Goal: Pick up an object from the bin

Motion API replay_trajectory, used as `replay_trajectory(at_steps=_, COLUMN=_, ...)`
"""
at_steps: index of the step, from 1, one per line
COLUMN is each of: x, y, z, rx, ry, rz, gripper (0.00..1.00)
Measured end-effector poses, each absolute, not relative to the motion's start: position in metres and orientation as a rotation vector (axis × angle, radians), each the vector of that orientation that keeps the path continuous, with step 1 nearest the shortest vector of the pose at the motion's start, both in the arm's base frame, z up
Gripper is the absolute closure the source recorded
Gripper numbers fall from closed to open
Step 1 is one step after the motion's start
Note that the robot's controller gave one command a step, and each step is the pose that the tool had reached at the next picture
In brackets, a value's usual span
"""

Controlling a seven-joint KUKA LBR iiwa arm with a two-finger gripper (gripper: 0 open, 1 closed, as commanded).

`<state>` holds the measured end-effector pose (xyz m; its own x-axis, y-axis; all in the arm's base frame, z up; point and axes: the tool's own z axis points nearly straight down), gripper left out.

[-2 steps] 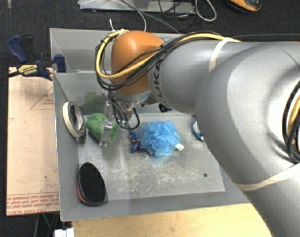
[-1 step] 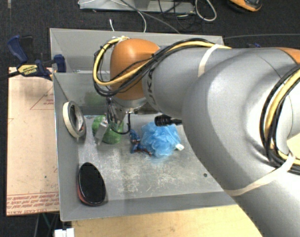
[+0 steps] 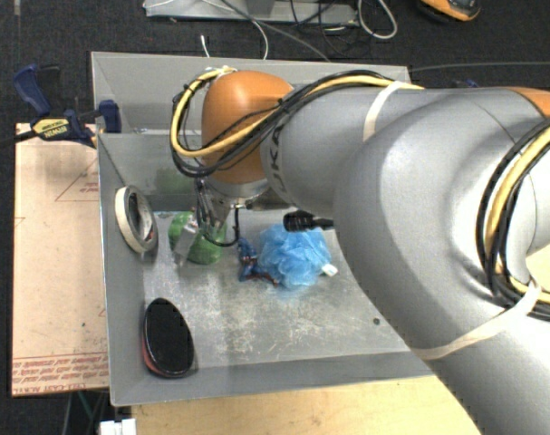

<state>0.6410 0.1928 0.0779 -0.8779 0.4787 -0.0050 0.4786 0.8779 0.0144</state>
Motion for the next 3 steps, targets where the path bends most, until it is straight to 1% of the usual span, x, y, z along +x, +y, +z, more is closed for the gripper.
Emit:
replay_trajectory(at_steps=1, x=0.641, y=0.192, z=0.093, rx=0.774, ry=3.035, rz=0.02, gripper=1.0)
replay_trajectory(at_steps=2, x=0.64, y=0.191, z=0.115, rx=0.775, ry=3.037, rz=0.016, gripper=1.0)
replay_trajectory(at_steps=3, x=0.64, y=0.191, z=0.13, rx=0.775, ry=3.038, rz=0.017, gripper=1.0)
